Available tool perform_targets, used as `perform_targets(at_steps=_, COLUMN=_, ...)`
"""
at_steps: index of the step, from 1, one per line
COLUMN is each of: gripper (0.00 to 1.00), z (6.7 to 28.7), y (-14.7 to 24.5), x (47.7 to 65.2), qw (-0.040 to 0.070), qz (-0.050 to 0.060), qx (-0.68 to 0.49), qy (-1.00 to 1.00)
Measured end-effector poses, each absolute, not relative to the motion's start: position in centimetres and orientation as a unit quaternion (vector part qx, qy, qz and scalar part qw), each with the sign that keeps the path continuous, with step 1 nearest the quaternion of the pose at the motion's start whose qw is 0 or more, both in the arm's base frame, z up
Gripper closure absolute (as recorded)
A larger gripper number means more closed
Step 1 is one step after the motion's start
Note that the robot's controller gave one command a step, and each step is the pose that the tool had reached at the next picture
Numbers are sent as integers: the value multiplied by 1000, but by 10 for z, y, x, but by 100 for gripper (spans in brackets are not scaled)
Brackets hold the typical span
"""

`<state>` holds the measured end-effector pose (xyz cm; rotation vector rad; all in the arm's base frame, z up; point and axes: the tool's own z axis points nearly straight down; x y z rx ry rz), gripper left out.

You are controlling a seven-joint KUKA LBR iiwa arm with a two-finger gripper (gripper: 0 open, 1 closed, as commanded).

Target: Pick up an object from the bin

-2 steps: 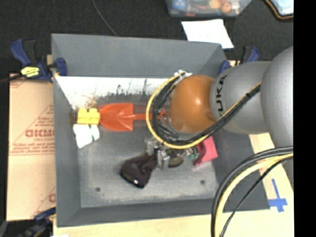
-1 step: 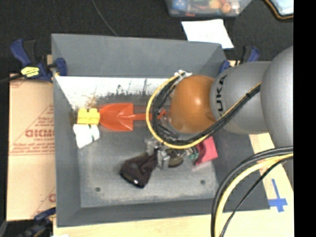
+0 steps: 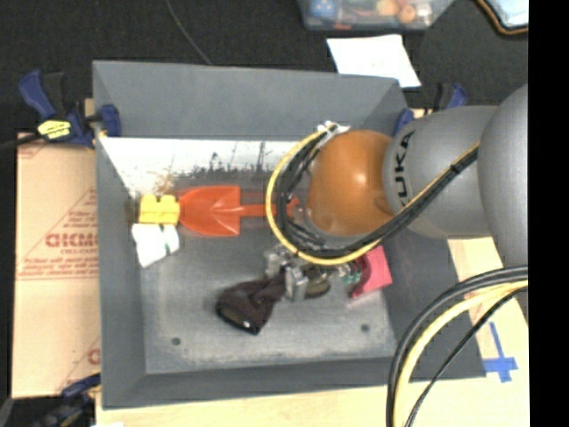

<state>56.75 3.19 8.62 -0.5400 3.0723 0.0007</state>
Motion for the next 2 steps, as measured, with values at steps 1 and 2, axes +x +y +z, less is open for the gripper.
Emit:
perform_targets(at_steps=1, gripper=100, z=97, y=31, x=569, qw=14, qz=0, qx=-172, qy=985)
perform_targets(at_steps=2, gripper=100, z=112, y=31, x=568, qw=12, qz=0, qx=-172, qy=985)
